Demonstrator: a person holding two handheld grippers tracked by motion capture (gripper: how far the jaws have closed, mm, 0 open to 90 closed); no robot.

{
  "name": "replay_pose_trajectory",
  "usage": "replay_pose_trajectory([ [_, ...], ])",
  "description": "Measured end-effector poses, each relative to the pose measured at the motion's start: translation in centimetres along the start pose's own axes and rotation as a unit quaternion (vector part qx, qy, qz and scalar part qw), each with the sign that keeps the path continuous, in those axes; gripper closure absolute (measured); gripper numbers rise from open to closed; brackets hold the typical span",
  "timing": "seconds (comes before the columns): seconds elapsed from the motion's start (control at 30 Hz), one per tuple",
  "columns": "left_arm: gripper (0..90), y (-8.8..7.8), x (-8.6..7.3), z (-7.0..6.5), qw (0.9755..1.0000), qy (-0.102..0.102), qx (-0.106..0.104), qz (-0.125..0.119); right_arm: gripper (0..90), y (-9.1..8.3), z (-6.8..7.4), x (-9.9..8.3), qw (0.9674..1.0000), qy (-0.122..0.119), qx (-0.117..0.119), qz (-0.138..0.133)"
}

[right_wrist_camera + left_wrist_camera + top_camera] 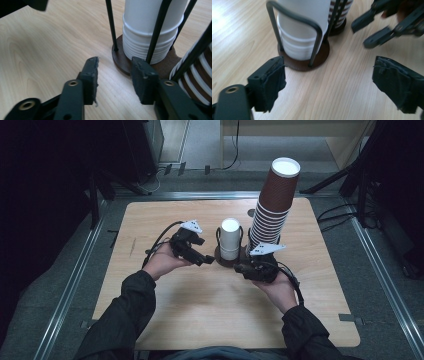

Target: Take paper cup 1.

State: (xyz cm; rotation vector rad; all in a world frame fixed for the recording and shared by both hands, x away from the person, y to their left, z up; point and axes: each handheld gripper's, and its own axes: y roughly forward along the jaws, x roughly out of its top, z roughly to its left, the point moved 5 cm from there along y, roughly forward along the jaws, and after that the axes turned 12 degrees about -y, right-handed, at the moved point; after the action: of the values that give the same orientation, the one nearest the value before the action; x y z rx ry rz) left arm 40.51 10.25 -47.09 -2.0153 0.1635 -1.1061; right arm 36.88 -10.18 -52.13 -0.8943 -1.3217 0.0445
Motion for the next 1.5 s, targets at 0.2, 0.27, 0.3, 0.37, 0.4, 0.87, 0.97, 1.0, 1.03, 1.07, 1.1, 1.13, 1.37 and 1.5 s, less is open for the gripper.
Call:
replay_pose_trajectory([
  [0.2,6.3,0.0,2.2,0.1,0.9999,0.012,-0.009,0.000,69.2,1.7,0.2,0.3,0.9993,0.022,-0.022,0.019],
  [0.27,6.3,0.2,2.8,0.2,0.9998,0.019,-0.002,0.004,70.7,1.9,0.1,0.4,0.9991,0.029,-0.025,0.018],
  [0.3,6.3,0.3,3.4,0.3,0.9996,0.027,0.005,0.010,74.6,2.2,0.0,0.5,0.9985,0.038,-0.034,0.020],
  [0.37,6.4,0.5,4.1,0.2,0.9992,0.036,0.006,0.014,77.1,2.3,0.0,0.7,0.9983,0.041,-0.039,0.017],
  [0.4,6.4,0.6,4.5,0.2,0.9991,0.039,0.007,0.015,77.9,2.4,-0.1,0.8,0.9981,0.039,-0.043,0.018],
  [0.87,13.6,2.2,7.6,0.3,0.9980,0.062,0.001,0.011,81.8,3.5,-0.3,1.2,0.9960,0.048,-0.070,0.027],
  [0.97,13.6,2.6,7.9,0.5,0.9981,0.059,0.001,0.019,81.8,3.6,-0.4,1.3,0.9959,0.040,-0.078,0.020],
  [1.0,13.6,2.7,8.0,0.5,0.9979,0.061,0.002,0.020,81.8,3.7,-0.4,1.3,0.9959,0.041,-0.078,0.019],
  [1.03,13.6,2.7,8.0,0.5,0.9979,0.061,0.002,0.020,81.8,3.7,-0.4,1.3,0.9959,0.041,-0.078,0.019],
  [1.07,13.9,2.9,8.1,0.6,0.9982,0.057,-0.001,0.018,81.9,3.9,-0.3,1.3,0.9954,0.047,-0.080,0.025],
  [1.1,14.0,2.9,8.1,0.6,0.9982,0.057,-0.001,0.018,81.9,3.9,-0.3,1.3,0.9954,0.047,-0.080,0.025],
  [1.13,14.0,3.0,8.2,0.7,0.9984,0.053,-0.003,0.018,83.4,4.1,-0.2,1.3,0.9952,0.043,-0.085,0.026],
  [1.37,14.4,3.5,8.1,0.9,0.9983,0.054,0.003,0.022,88.2,4.0,-0.6,1.4,0.9939,0.050,-0.097,0.016],
  [1.5,14.7,3.5,8.3,0.9,0.9980,0.058,0.005,0.025,89.3,4.1,-0.6,1.5,0.9938,0.050,-0.098,0.012],
])
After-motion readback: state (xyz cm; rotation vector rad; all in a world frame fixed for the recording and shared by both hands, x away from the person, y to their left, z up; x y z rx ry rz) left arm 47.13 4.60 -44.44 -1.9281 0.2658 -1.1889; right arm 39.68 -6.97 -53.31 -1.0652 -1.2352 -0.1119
